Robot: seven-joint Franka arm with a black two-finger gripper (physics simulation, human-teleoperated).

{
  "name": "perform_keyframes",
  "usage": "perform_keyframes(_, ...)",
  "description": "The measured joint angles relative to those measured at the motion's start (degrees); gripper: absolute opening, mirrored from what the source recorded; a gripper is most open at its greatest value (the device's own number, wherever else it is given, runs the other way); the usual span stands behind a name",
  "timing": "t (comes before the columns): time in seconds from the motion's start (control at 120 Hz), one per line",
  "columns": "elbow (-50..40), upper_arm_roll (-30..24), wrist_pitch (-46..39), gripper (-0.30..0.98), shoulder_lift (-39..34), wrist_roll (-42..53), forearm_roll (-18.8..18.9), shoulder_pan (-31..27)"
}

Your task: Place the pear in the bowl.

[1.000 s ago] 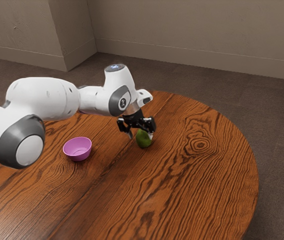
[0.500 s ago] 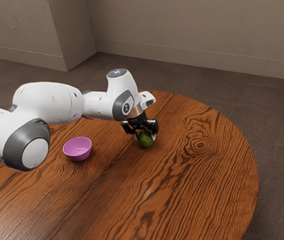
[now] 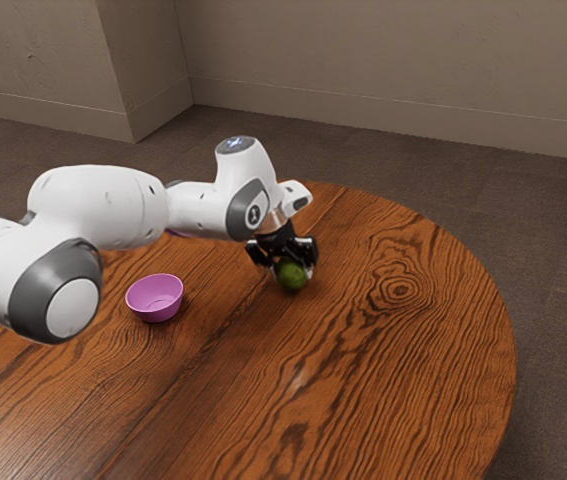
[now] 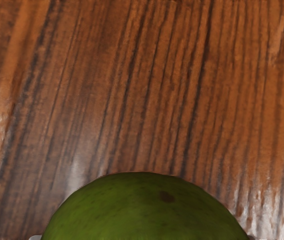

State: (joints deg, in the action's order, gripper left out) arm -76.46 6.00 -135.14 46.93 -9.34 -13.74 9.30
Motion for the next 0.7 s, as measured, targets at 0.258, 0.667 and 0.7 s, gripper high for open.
perform_keyframes(0.258,-8.6,1.3,1.3,0.38,-9.3,-0.3,0.8,-0.2)
perform_keyframes(0.667,-26.3,9.4,2.7,0.29,-24.8,-1.6,4.3,-0.3)
perform_keyframes(0.7,-26.8,10.1,2.7,0.29,-25.1,-1.7,4.6,-0.3)
